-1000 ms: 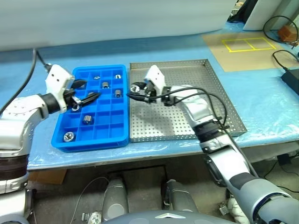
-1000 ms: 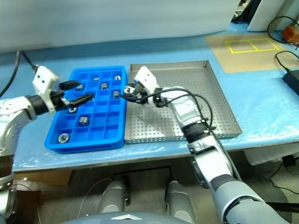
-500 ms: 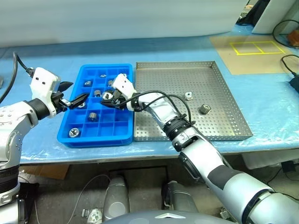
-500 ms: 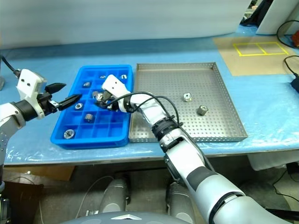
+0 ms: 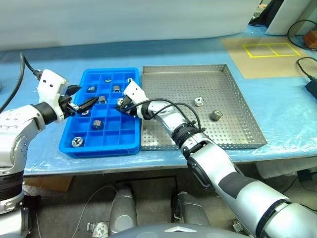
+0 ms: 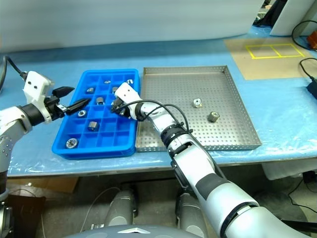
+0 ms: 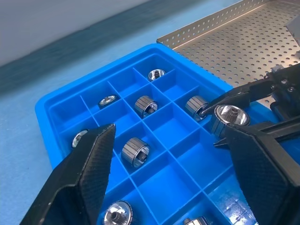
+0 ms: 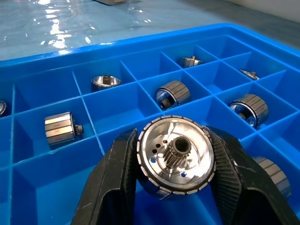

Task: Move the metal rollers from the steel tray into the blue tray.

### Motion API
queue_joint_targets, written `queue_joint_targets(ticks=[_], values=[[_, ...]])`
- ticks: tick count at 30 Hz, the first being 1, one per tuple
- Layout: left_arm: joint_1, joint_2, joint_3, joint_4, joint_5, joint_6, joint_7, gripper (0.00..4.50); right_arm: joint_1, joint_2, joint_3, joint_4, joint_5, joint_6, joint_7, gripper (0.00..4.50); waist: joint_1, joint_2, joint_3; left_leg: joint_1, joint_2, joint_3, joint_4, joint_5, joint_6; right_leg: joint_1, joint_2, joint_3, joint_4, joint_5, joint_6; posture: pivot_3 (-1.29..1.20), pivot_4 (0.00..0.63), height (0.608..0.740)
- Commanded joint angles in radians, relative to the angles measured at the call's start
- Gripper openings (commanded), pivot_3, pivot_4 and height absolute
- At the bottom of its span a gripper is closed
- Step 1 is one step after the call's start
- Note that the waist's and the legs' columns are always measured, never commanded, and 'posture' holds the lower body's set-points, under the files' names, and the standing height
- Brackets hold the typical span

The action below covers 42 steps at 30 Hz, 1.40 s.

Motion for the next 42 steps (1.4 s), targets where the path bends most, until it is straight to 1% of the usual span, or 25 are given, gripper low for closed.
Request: queue_joint_targets(ticks=[1,3,11,23,27,33,42], values=[[-0.013,0.002,0.005,-0.015,-0.006,-0.012,0.005,3.9,-0.034,0.12,-0.003,-0.013,0.004,-0.022,-0.007,1.72,0.0,0.0,0.0,0.0,0.0,0.0,0.0,0.0,0.0,0.0,0.0,0.0,0.0,0.0,0.0,0.12,0.15,0.74],[-0.011,0.0,0.005,-0.018,-0.008,-0.01,0.006,3.9,-0.035,0.127,0.001,-0.007,0.0,-0.025,-0.01,1.72,0.0,0.0,0.0,0.0,0.0,0.0,0.0,0.0,0.0,0.0,0.0,0.0,0.0,0.0,0.0,0.12,0.15,0.74],[0.01,-0.006,0.014,-0.031,-0.013,-0.002,0.018,3.9,-0.015,0.178,0.008,-0.034,0.028,-0.01,0.057,1.72,0.001,0.0,0.0,0.0,0.0,0.0,0.0,0.0,0.0,0.0,0.0,0.0,0.0,0.0,0.0,0.15,0.15,0.74],[0.034,-0.016,0.011,-0.053,-0.021,0.001,0.029,3.9,-0.12,0.257,0.002,0.067,0.015,-0.066,-0.07,1.72,0.003,0.0,0.0,0.0,0.0,0.0,0.0,0.0,0.0,0.0,0.0,0.0,0.001,0.0,0.0,0.18,0.15,0.74],[0.044,-0.008,0.03,-0.057,-0.034,0.004,0.028,3.9,-0.176,0.277,-0.006,0.085,0.027,-0.074,-0.058,1.72,0.003,0.0,0.0,-0.001,0.0,0.0,0.0,0.0,0.0,-0.001,0.0,0.0,0.001,0.0,0.0,0.19,0.15,0.74],[0.038,0.002,0.067,-0.042,-0.048,0.004,0.032,3.9,-0.214,0.306,-0.005,0.11,0.027,-0.084,-0.056,1.72,0.003,0.0,0.0,-0.002,0.0,-0.001,-0.001,0.0,0.0,-0.002,0.0,-0.001,0.0,0.0,0.0,0.2,0.15,0.74],[0.044,0.001,0.105,-0.051,-0.068,0.013,0.051,3.9,-0.173,0.368,0.023,0.128,0.021,-0.085,-0.025,1.72,0.005,0.0,0.0,-0.003,0.0,-0.003,0.0,0.0,-0.001,-0.002,0.0,-0.003,0.0,0.0,0.0,0.25,0.15,0.74]])
